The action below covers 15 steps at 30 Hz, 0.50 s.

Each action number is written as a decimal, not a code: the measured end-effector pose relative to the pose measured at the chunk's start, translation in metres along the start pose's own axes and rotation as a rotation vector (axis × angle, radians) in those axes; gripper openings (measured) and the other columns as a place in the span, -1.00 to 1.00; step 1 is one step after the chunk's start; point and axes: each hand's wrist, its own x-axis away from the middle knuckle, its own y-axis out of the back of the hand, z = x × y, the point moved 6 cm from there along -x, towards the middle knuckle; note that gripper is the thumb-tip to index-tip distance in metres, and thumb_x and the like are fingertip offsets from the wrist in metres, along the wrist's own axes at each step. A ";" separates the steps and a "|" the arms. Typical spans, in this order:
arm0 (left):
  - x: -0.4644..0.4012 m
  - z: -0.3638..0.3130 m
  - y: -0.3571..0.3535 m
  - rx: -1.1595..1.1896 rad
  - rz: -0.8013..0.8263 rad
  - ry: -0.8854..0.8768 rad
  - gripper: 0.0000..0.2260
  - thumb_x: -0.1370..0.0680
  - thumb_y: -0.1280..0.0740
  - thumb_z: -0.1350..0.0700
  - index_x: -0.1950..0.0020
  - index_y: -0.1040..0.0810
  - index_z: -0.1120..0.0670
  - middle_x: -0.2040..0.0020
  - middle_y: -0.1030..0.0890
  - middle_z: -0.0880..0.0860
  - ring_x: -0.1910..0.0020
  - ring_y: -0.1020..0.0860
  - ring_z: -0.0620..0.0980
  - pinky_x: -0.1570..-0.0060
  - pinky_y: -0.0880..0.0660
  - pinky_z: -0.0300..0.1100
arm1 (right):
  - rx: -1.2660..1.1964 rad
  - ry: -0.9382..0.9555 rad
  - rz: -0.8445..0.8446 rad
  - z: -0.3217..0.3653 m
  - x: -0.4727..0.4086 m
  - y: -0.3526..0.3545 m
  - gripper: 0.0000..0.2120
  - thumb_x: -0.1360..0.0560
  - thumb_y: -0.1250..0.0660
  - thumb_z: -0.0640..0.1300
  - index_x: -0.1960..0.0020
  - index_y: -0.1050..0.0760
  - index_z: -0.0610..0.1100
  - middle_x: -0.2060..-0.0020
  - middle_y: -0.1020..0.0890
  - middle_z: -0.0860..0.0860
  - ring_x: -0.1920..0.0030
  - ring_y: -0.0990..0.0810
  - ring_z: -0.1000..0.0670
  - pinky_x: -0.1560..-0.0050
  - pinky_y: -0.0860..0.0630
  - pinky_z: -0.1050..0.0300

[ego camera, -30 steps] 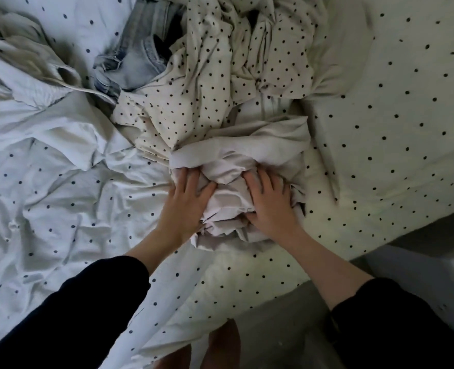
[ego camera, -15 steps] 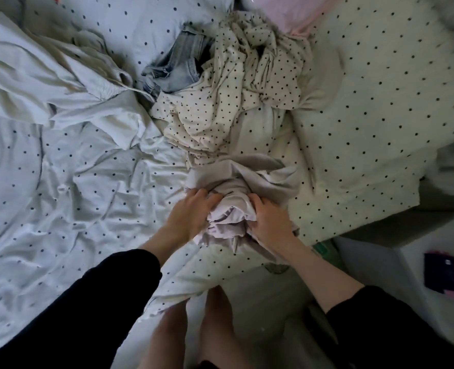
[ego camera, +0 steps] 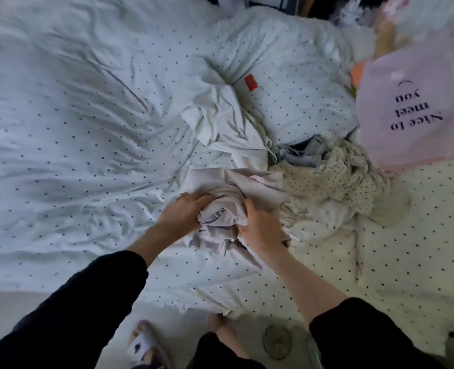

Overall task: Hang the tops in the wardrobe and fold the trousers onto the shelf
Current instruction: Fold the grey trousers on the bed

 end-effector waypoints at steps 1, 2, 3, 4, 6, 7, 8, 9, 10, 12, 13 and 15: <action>0.020 0.027 0.019 0.016 -0.046 0.063 -0.49 -0.43 -0.37 0.20 -0.38 -0.42 0.04 -0.29 -0.49 0.14 -0.17 -0.49 0.23 -0.07 -0.49 0.06 | 0.052 0.079 -0.003 0.038 -0.010 0.002 -0.54 -0.21 -0.57 -0.05 -0.04 -0.55 -0.16 0.36 -0.64 -0.06 0.38 -0.62 -0.12 0.36 -0.47 0.14; 0.040 0.050 0.034 0.025 -0.071 0.118 -0.50 -0.44 -0.38 0.18 -0.38 -0.42 0.05 -0.28 -0.50 0.15 -0.18 -0.48 0.22 -0.07 -0.49 0.05 | 0.081 0.142 -0.009 0.073 -0.016 0.003 -0.53 -0.12 -0.61 -0.06 0.03 -0.57 -0.14 0.42 -0.62 -0.03 0.44 -0.60 -0.09 0.40 -0.46 0.16; 0.063 0.076 0.050 0.039 -0.101 0.172 -0.50 -0.44 -0.38 0.17 -0.38 -0.42 0.06 -0.26 -0.51 0.17 -0.18 -0.48 0.22 -0.06 -0.49 0.04 | 0.103 0.215 -0.024 0.111 -0.022 0.004 -0.51 -0.07 -0.62 -0.07 0.06 -0.58 -0.13 0.44 -0.61 -0.01 0.46 -0.58 -0.08 0.41 -0.45 0.17; 0.090 0.103 0.069 0.042 -0.151 0.213 -0.50 -0.44 -0.38 0.17 -0.38 -0.42 0.07 -0.24 -0.52 0.18 -0.17 -0.49 0.22 -0.05 -0.48 0.04 | 0.097 0.283 -0.023 0.153 -0.028 0.001 -0.49 -0.04 -0.63 -0.09 0.06 -0.58 -0.13 0.44 -0.61 -0.01 0.47 -0.57 -0.08 0.42 -0.45 0.16; 0.140 0.153 0.095 0.035 -0.222 0.304 -0.45 -0.40 -0.42 0.20 -0.38 -0.41 0.05 -0.17 -0.54 0.19 -0.14 -0.49 0.23 0.00 -0.49 0.04 | 0.086 0.378 -0.010 0.228 -0.032 -0.004 -0.47 -0.04 -0.62 -0.14 0.02 -0.58 -0.16 0.42 -0.62 -0.07 0.47 -0.58 -0.13 0.46 -0.44 0.12; 0.177 0.186 0.114 0.024 -0.279 0.362 -0.43 -0.38 -0.43 0.20 -0.38 -0.41 0.04 -0.14 -0.54 0.18 -0.13 -0.49 0.23 0.02 -0.49 0.05 | 0.077 0.452 0.037 0.281 -0.030 -0.012 -0.48 -0.07 -0.61 -0.17 0.00 -0.57 -0.17 0.40 -0.62 -0.10 0.46 -0.58 -0.16 0.47 -0.44 0.11; 0.195 0.204 0.122 0.028 -0.301 0.406 -0.44 -0.39 -0.43 0.19 -0.38 -0.41 0.03 -0.11 -0.54 0.17 -0.13 -0.49 0.22 0.04 -0.48 0.04 | 0.077 0.479 0.008 0.307 -0.029 -0.011 -0.49 -0.10 -0.60 -0.19 -0.02 -0.56 -0.18 0.39 -0.63 -0.13 0.44 -0.59 -0.18 0.45 -0.45 0.09; 0.241 0.242 0.142 0.015 -0.349 0.473 -0.46 -0.41 -0.41 0.17 -0.38 -0.41 0.03 -0.10 -0.54 0.17 -0.12 -0.48 0.22 0.04 -0.47 0.03 | 0.056 0.546 0.036 0.371 -0.023 -0.018 -0.49 -0.12 -0.59 -0.20 -0.04 -0.56 -0.18 0.37 -0.64 -0.15 0.42 -0.60 -0.20 0.43 -0.45 0.07; 0.261 0.257 0.153 0.016 -0.373 0.502 -0.48 -0.42 -0.40 0.15 -0.38 -0.40 0.03 -0.10 -0.54 0.17 -0.13 -0.48 0.21 0.02 -0.46 0.01 | 0.055 0.574 0.029 0.399 -0.021 -0.019 -0.49 -0.15 -0.58 -0.20 -0.08 -0.55 -0.18 0.34 -0.65 -0.17 0.39 -0.61 -0.22 0.40 -0.46 0.05; 0.323 0.303 0.179 0.000 -0.430 0.581 -0.49 -0.44 -0.37 0.13 -0.38 -0.39 0.01 -0.12 -0.54 0.16 -0.14 -0.48 0.20 -0.01 -0.46 0.01 | 0.041 0.662 0.050 0.482 -0.007 -0.031 -0.48 -0.23 -0.56 -0.17 -0.16 -0.53 -0.17 0.28 -0.66 -0.19 0.31 -0.63 -0.24 0.35 -0.43 0.05; 0.357 0.327 0.191 -0.015 -0.439 0.627 -0.50 -0.45 -0.36 0.13 -0.39 -0.38 0.01 -0.13 -0.53 0.15 -0.15 -0.48 0.19 -0.02 -0.46 0.00 | 0.033 0.716 0.055 0.524 0.002 -0.039 -0.48 -0.25 -0.55 -0.17 -0.18 -0.52 -0.17 0.27 -0.67 -0.19 0.30 -0.63 -0.24 0.34 -0.41 0.07; 0.418 0.370 0.210 -0.044 -0.473 0.700 -0.50 -0.44 -0.35 0.13 -0.38 -0.38 0.00 -0.13 -0.53 0.13 -0.15 -0.47 0.18 -0.01 -0.47 0.00 | -0.010 0.810 0.062 0.598 0.020 -0.049 -0.47 -0.30 -0.52 -0.16 -0.23 -0.49 -0.17 0.22 -0.67 -0.21 0.25 -0.63 -0.24 0.28 -0.42 0.05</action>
